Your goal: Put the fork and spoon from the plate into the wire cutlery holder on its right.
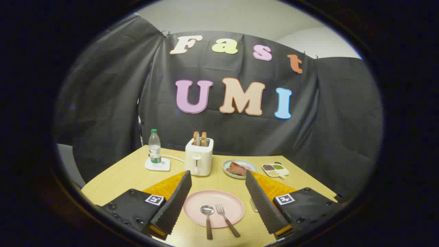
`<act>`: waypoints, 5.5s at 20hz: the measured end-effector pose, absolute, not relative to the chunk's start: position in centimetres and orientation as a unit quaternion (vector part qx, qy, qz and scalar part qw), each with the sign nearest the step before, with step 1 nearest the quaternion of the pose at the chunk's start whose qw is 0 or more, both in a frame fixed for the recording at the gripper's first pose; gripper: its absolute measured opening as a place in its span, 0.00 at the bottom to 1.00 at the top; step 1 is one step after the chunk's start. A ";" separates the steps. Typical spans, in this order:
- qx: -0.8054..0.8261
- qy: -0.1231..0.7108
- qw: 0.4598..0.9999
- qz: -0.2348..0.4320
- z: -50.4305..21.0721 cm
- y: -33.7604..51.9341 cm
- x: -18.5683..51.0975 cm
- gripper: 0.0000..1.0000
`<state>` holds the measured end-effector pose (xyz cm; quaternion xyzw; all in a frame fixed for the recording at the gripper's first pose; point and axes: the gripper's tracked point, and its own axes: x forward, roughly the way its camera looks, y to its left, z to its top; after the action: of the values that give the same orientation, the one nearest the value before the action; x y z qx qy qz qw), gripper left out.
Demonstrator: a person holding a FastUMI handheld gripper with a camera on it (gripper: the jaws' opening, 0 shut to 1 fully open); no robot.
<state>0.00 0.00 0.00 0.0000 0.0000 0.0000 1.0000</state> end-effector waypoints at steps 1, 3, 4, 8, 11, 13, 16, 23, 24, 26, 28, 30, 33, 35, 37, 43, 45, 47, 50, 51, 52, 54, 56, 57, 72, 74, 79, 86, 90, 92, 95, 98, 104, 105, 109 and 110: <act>0.000 0.001 1.000 -0.001 -0.2 0.0 -0.2 1.00; -0.002 0.001 1.000 -0.003 -0.2 -0.1 -0.4 1.00; -0.004 0.001 1.000 -0.003 -0.1 0.0 -0.3 1.00; -0.008 -0.002 1.000 0.004 0.0 0.1 -0.3 1.00; -0.014 0.002 1.000 0.008 -0.5 -0.3 -0.2 1.00; -0.014 0.005 1.000 0.014 -0.8 -0.3 -0.6 1.00; -0.013 0.006 1.000 0.026 -1.1 -0.3 -1.1 1.00; -0.014 0.021 0.999 0.038 -3.5 -1.2 -2.3 1.00; -0.012 0.026 0.999 0.040 -4.0 -1.3 -2.3 1.00; -0.009 0.038 0.998 0.046 -5.3 -1.3 -2.6 1.00; -0.015 0.053 0.997 0.049 -7.0 -1.5 -2.5 1.00; -0.025 0.071 0.996 0.051 -8.9 -1.9 -2.2 1.00; -0.037 0.100 0.993 0.050 -12.2 -2.6 -1.8 1.00; -0.038 0.122 0.990 0.053 -14.3 -2.7 -1.5 1.00; -0.033 0.141 0.988 0.052 -16.2 -3.0 -1.2 1.00; -0.030 0.190 0.980 0.049 -20.5 -3.5 -0.4 0.97; -0.031 0.200 0.978 0.045 -21.3 -4.2 0.2 0.91; -0.030 0.210 0.976 0.045 -22.1 -4.5 0.7 0.83; -0.024 0.222 0.974 0.047 -22.9 -5.0 1.4 0.69; -0.017 0.225 0.973 0.055 -23.4 -4.6 1.9 0.63; -0.010 0.229 0.971 0.062 -23.4 -4.3 1.9 0.58; 0.000 0.234 0.970 0.065 -23.8 -4.3 1.8 0.47; -0.002 0.236 0.970 0.064 -23.9 -4.3 2.0 0.39; -0.002 0.238 0.969 0.067 -24.0 -4.1 1.8 0.36; -0.011 0.274 0.959 0.073 -24.6 -3.8 1.7 0.08; -0.015 0.272 0.959 0.074 -24.2 -3.7 1.8 0.08; -0.012 0.260 0.964 0.060 -21.9 -4.6 2.1 0.08; -0.004 0.274 0.962 0.024 -17.9 -6.4 1.8 0.08; -0.004 0.277 0.961 -0.016 -15.1 -8.5 1.8 0.08; 0.003 0.281 0.959 -0.036 -13.7 -9.3 2.0 0.08; 0.029 0.287 0.955 -0.066 -12.0 -10.6 2.4 0.08; 0.058 0.304 0.945 -0.106 -11.2 -12.2 2.7 0.08; 0.099 0.379 0.906 -0.163 -11.3 -13.6 2.6 0.08; 0.104 0.391 0.899 -0.168 -11.6 -13.7 2.8 0.08; 0.119 0.454 0.868 -0.163 -13.4 -13.6 4.0 0.08; 0.121 0.469 0.860 -0.159 -13.7 -13.5 4.4 0.08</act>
<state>4.36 -13.49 -13.67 0.1214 0.4692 -0.1587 0.8602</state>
